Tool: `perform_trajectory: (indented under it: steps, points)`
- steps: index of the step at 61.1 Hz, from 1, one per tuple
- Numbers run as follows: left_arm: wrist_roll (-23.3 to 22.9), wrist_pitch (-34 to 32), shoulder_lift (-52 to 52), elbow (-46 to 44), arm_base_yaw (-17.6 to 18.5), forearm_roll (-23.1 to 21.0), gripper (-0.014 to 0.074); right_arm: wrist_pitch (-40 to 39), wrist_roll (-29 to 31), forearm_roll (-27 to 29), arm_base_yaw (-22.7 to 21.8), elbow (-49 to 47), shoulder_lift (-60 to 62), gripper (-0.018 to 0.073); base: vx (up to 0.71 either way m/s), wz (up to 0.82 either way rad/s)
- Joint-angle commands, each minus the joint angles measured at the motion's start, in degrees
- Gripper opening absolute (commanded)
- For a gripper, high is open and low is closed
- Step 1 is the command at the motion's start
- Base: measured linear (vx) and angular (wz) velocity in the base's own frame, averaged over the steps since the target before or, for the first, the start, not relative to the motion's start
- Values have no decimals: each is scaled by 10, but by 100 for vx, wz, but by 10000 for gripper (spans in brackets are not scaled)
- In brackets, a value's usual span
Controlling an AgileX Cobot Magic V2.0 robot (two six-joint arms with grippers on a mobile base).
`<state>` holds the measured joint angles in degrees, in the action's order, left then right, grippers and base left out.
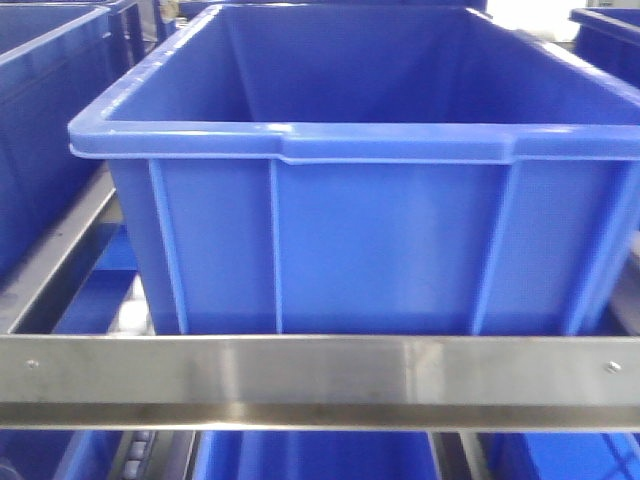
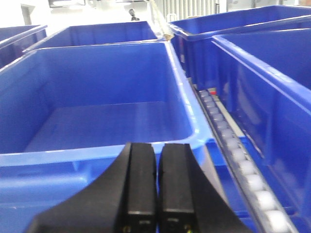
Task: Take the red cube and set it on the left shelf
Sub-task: 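Move the held red cube over the blue bin on the shelf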
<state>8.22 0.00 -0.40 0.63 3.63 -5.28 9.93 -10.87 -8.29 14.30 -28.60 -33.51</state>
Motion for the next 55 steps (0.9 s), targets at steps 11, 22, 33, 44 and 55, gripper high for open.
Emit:
perform_trajectory:
  steps: [11, 22, 33, 44, 55]
  points:
    - [1, -48, 4, 13, 3, -3, 106, -46, 2, -8, -4, -17, 0, 57, 7, 12]
    - [1, -48, 5, 13, 3, -3, 106, -46, 2, -8, -4, -17, 0, 57, 5, 14]
    - [1, -48, 5, 13, 3, -3, 106, -46, 2, -8, -4, -17, 0, 57, 3, 2]
    - [1, -48, 5, 13, 3, -3, 106, -46, 2, -8, -4, -17, 0, 57, 0, 0]
    - [1, -48, 5, 13, 3, -3, 106, -46, 2, -8, -4, -17, 0, 57, -1, -7]
